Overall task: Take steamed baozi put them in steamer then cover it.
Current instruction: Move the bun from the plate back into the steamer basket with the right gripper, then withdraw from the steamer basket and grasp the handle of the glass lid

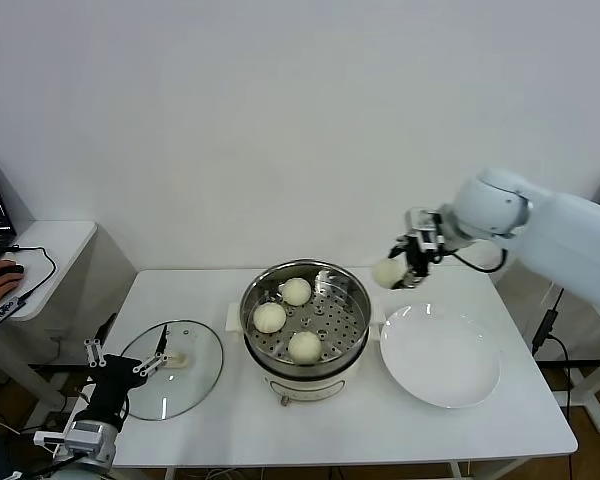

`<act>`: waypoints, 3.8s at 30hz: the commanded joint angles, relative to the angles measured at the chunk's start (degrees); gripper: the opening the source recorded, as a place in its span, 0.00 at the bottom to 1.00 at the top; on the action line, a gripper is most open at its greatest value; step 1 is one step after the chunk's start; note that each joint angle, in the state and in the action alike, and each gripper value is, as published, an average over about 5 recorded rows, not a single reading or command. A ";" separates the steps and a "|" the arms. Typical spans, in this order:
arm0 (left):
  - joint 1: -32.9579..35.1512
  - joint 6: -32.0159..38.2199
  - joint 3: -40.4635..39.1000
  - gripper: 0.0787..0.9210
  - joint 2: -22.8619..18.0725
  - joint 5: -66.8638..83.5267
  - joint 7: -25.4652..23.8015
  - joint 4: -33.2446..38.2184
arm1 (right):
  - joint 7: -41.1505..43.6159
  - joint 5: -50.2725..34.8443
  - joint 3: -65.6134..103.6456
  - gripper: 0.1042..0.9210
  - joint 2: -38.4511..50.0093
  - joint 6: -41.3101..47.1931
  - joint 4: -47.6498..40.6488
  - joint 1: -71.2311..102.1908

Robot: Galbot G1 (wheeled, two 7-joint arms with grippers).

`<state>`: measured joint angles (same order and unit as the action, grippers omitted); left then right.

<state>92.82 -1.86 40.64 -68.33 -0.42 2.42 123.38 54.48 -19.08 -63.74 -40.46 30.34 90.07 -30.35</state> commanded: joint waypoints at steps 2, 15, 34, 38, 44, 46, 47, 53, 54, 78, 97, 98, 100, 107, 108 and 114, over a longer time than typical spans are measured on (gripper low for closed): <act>-0.13 -0.03 0.17 0.88 -0.21 -0.02 0.02 -0.06 | -9.09 -10.44 -5.18 0.64 -12.13 8.12 -0.02 -0.40; -0.07 0.25 0.94 0.88 -0.67 0.09 0.02 -0.30 | -15.64 -9.62 -5.25 0.64 -17.93 11.45 -6.05 6.88; -0.10 0.31 1.10 0.88 -0.74 0.10 0.00 -0.67 | -14.70 -6.93 -4.16 0.65 -17.17 11.42 -7.09 9.48; 0.00 0.30 1.10 0.88 -0.73 0.10 -0.01 -0.68 | -14.32 -6.80 -4.02 0.65 -16.98 11.43 -6.87 9.64; 0.00 0.33 1.06 0.88 -0.77 0.08 0.00 -0.84 | -13.64 -6.32 -3.24 0.66 -16.04 11.39 -5.96 9.06; -0.02 0.34 1.07 0.88 -0.76 0.09 0.00 -0.80 | -13.50 -6.33 -2.81 0.70 -15.41 11.37 -5.29 8.81; -0.02 0.35 1.08 0.88 -0.73 0.10 0.00 -0.78 | -13.41 -6.34 -2.47 0.72 -14.91 11.37 -4.72 8.64; -0.05 0.26 1.09 0.88 -0.43 0.17 -0.02 -0.51 | -13.18 -6.75 0.22 0.87 -10.55 11.33 1.29 7.16; -0.10 0.23 1.05 0.88 -0.40 0.19 -0.02 -0.47 | -13.41 -6.89 1.00 0.87 -9.40 11.31 2.78 7.16; 0.54 6.89 -0.31 0.88 -2.70 -1.53 2.47 -5.46 | -55.86 6.42 86.90 0.88 -7.75 -35.96 20.30 96.28; -1.56 11.95 2.50 0.88 2.65 -51.41 7.92 -16.97 | -46.82 3.34 115.79 0.88 -39.07 -44.94 23.39 119.33; -1.14 12.34 2.58 0.88 3.40 -55.06 7.75 -17.46 | -46.93 3.20 116.36 0.88 -39.18 -44.52 23.79 119.63; -0.09 12.72 2.44 0.88 4.53 -61.55 7.37 -17.95 | -47.16 3.01 117.17 0.88 -39.51 -43.92 24.36 120.04; 0.74 12.81 1.10 0.88 4.59 -75.78 6.29 -17.95 | -47.39 3.26 117.99 0.88 -40.51 -43.71 24.48 121.18; 0.76 12.78 0.61 0.88 4.49 -76.32 6.00 -17.65 | -47.44 3.18 118.11 0.88 -40.59 -43.66 24.41 121.18; -3.12 12.59 -1.53 0.88 4.20 -77.00 5.09 -20.86 | -47.88 2.88 118.96 0.88 -41.25 -43.11 24.83 121.19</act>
<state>92.78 9.92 40.99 -65.50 -61.03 8.32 106.97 6.62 -15.90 50.97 -78.50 -12.00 113.87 87.02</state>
